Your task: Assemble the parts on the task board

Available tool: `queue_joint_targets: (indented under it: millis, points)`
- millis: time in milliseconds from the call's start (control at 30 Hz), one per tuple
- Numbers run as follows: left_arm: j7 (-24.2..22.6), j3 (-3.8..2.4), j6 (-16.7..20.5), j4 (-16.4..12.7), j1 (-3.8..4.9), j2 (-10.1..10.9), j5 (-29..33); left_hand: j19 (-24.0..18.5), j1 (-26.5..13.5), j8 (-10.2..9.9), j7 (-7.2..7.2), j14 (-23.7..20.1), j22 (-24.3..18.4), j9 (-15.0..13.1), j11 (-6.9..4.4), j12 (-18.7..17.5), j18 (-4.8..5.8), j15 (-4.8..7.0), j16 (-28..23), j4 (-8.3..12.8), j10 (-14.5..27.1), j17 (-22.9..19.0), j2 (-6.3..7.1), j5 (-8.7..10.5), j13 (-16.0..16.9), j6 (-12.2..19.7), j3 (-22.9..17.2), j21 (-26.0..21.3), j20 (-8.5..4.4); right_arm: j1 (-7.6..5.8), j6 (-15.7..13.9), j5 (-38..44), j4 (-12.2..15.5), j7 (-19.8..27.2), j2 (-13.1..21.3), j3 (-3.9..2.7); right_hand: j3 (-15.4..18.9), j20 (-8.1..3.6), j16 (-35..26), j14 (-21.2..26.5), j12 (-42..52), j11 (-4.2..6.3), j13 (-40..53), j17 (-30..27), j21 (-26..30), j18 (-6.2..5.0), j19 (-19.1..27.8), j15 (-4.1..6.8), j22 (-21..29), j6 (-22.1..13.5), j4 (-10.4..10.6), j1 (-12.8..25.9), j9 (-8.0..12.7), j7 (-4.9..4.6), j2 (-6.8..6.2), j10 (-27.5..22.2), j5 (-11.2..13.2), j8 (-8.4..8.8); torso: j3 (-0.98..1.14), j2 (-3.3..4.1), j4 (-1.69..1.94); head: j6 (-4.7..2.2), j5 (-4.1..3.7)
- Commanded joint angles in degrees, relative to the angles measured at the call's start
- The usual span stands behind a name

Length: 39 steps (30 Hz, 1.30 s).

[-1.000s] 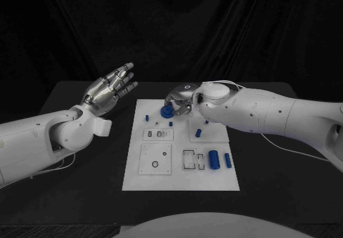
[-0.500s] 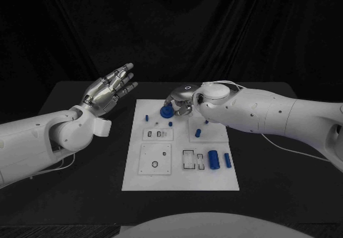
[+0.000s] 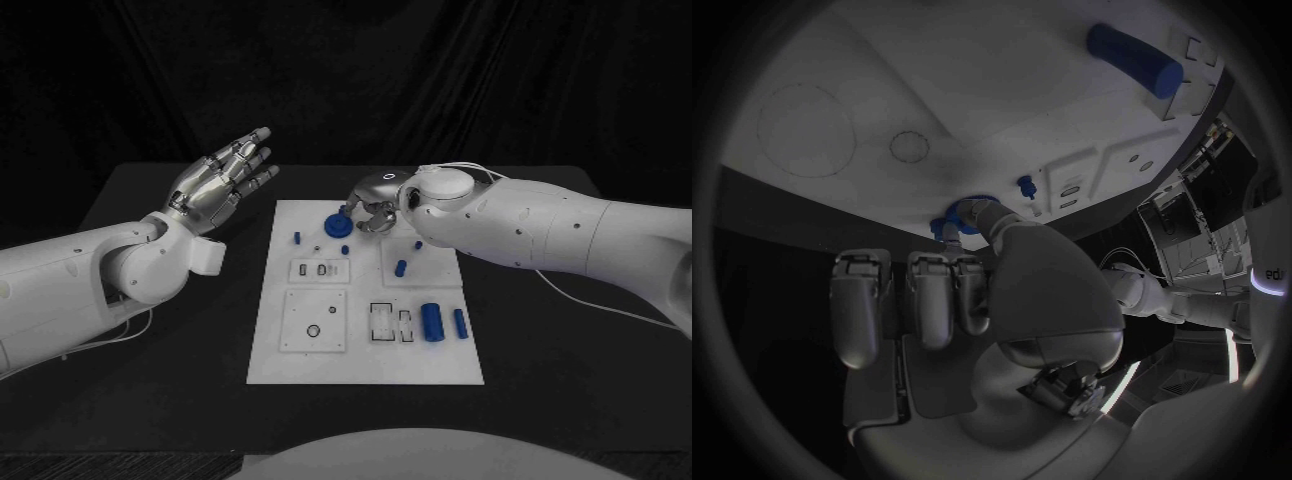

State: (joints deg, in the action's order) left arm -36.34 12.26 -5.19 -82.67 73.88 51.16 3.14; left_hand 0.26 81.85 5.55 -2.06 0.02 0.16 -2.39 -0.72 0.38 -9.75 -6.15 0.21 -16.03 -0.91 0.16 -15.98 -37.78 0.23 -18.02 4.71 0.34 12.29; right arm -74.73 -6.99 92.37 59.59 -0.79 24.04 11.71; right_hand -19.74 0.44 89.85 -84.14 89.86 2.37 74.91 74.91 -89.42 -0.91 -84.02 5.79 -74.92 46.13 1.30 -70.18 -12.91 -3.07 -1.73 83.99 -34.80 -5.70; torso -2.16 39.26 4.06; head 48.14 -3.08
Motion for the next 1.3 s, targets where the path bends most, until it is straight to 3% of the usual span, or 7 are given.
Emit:
queue_joint_targets:
  millis: [33,433,700,767,933,1067,1300]
  points:
    - [-0.4,-0.06,-0.79,-0.1,-0.08,0.04,-0.01,0.02,0.48,0.39,-0.15,0.2,0.05,-0.1,0.5,-0.07,-0.32,-0.41,0.25,-0.03,-0.04,0.06,-0.08,-0.29,0.09,-0.16,-0.34,-0.1,0.26,0.24,-0.7,0.24,0.52,-1.43,0.93,0.14,-0.3,0.69,0.15,-5.86,0.14,-0.51,15.09,15.09,0.27,0.63,-5.35,-0.59,-14.64,1.35,-0.05,0.87,-0.4,-0.27,-0.13,6.01,-0.11,-0.5,-0.01,-0.02,0.03,-0.05,0.05]
    - [-0.18,-0.06,-0.83,0.07,-0.09,0.24,0.0,0.02,0.48,0.39,-0.15,0.2,0.05,-0.1,0.5,-0.07,-0.32,-0.41,0.25,-0.03,-0.04,0.06,-0.08,-0.29,0.09,-0.16,-0.34,-0.1,0.26,-0.59,-6.9,0.24,6.02,-1.59,7.39,0.15,-0.42,1.02,0.15,-5.86,0.14,-0.73,15.09,15.09,0.44,0.57,-5.25,-0.82,-14.57,2.76,-0.69,0.64,-1.26,-0.41,-0.16,6.01,1.28,-1.19,0.04,-0.01,0.01,-0.35,0.2]
    - [-0.04,-0.06,-0.93,0.17,-0.14,0.21,0.0,0.03,0.5,0.45,-0.17,0.21,0.06,-0.12,0.53,-0.06,-0.32,-0.42,0.26,-0.03,-0.09,0.06,-0.07,-0.33,0.1,-0.31,-0.4,-0.1,0.29,-3.0,-11.64,0.24,13.36,-2.61,15.01,0.16,3.08,1.01,0.15,-5.86,0.14,-0.48,15.09,15.09,0.29,0.63,-5.39,-0.69,-14.67,1.13,2.88,3.42,-1.11,-0.02,-0.28,6.01,17.31,0.29,0.02,-0.02,0.0,-0.41,0.27]
    - [0.0,-0.06,-0.96,0.19,-0.18,0.2,0.0,0.03,0.5,0.45,-0.17,0.21,0.06,-0.12,0.53,-0.06,-0.32,-0.42,0.26,-0.03,-0.09,0.06,-0.07,-0.33,0.1,-0.31,-0.4,-0.1,0.29,-3.45,-12.77,0.24,15.44,-2.77,17.18,0.16,3.98,0.95,0.15,-5.86,0.14,-0.43,15.09,15.09,0.06,0.7,-5.55,-0.63,-14.78,1.08,3.65,3.76,-1.02,0.04,-0.54,6.01,19.4,0.45,0.03,-0.02,-0.02,-0.36,0.25]
    - [0.01,-0.06,-1.04,0.32,-0.38,0.15,0.0,0.03,0.5,0.45,-0.17,0.21,0.06,-0.12,0.53,-0.06,-0.32,-0.42,0.26,-0.03,-0.09,0.06,-0.07,-0.33,0.1,-0.31,-0.4,-0.1,0.29,-3.92,-13.97,0.23,18.82,-2.76,21.76,0.18,6.22,0.71,0.15,-5.86,0.14,-0.16,15.09,15.09,-0.58,0.91,-5.98,-0.37,-15.08,0.5,5.3,4.26,-0.6,0.34,-1.25,6.01,23.53,1.08,0.01,-0.02,-0.1,-0.25,-0.03]
    - [-0.06,-0.05,-1.15,0.36,-0.63,0.17,-0.01,0.02,0.52,0.46,-0.19,0.21,0.05,-0.12,0.55,-0.05,-0.31,-0.43,0.26,-0.03,-0.1,0.05,-0.07,-0.37,0.11,-0.31,-0.45,-0.1,0.3,-3.72,-14.52,-0.31,19.77,-2.5,24.53,0.2,7.58,0.75,0.15,-5.86,0.14,-0.33,15.09,15.09,-0.58,0.91,-5.98,-0.48,-15.08,-2.09,6.34,4.05,0.56,0.11,-1.5,6.01,25.06,2.05,0.07,-0.03,-0.17,-0.35,0.13]
    - [-0.02,-0.05,-1.32,0.47,-0.98,0.07,-0.01,0.02,0.52,0.46,-0.19,0.21,0.05,-0.12,0.55,-0.05,-0.31,-0.43,0.26,-0.03,-0.1,0.05,-0.07,-0.37,0.11,-0.31,-0.45,-0.1,0.3,-2.59,-14.74,-2.02,20.39,-1.42,27.91,0.21,9.3,0.76,0.15,-5.86,0.14,-0.29,15.09,15.09,-0.58,0.91,-5.98,-0.48,-15.08,-2.26,8.01,4.51,1.26,0.12,-2.09,6.01,26.47,1.7,0.14,-0.16,-0.15,-0.83,-0.25]
